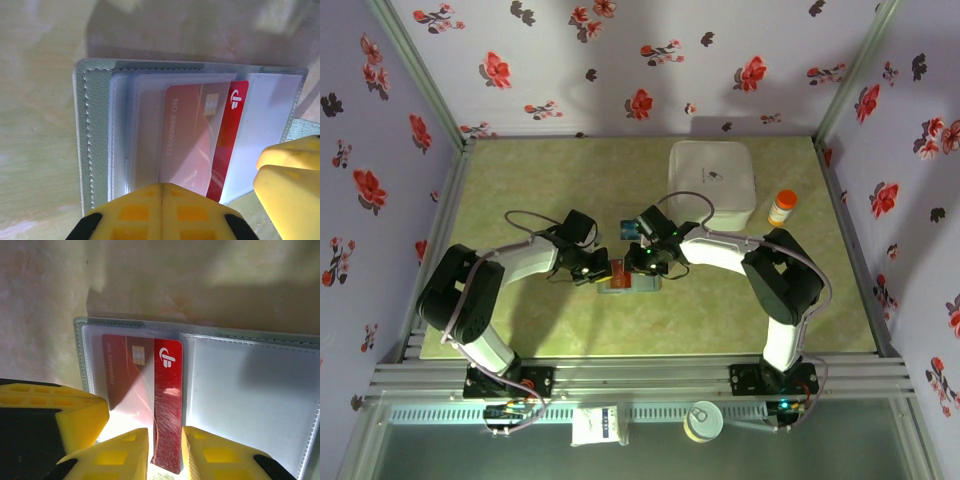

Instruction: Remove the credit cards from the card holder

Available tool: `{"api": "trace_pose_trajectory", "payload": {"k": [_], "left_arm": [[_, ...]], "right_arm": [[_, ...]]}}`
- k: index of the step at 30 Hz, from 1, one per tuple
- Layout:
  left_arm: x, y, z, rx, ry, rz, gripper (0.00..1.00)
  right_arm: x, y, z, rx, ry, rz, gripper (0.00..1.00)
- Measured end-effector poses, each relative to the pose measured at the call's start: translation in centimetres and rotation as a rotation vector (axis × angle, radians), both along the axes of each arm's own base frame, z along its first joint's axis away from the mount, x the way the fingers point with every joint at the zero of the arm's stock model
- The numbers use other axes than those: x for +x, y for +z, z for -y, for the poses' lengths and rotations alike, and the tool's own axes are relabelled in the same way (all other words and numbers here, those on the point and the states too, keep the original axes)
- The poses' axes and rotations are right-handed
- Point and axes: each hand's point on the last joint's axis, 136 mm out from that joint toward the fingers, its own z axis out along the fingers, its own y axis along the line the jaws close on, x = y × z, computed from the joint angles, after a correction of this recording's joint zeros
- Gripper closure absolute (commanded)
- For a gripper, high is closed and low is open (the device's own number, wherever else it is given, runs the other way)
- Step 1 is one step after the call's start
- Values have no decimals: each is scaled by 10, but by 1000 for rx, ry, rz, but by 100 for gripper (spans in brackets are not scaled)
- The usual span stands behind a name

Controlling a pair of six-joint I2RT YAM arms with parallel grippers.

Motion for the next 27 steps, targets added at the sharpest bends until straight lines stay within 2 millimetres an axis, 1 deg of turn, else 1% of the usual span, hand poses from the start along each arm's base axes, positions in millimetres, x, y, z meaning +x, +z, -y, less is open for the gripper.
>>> {"api": "trace_pose_trajectory", "payload": {"k": [10,19,27], "left_arm": [[0,-3,-2,15,0,-4,100],[1,-3,-1,14,-2,-1,100],[1,-3,-1,15,-2,-1,100]], "right_arm": [[3,5,-7,49,-2,1,75],[2,-5,-3,31,-7,-19,75],[1,-11,-5,37,-2,-29,74]]}}
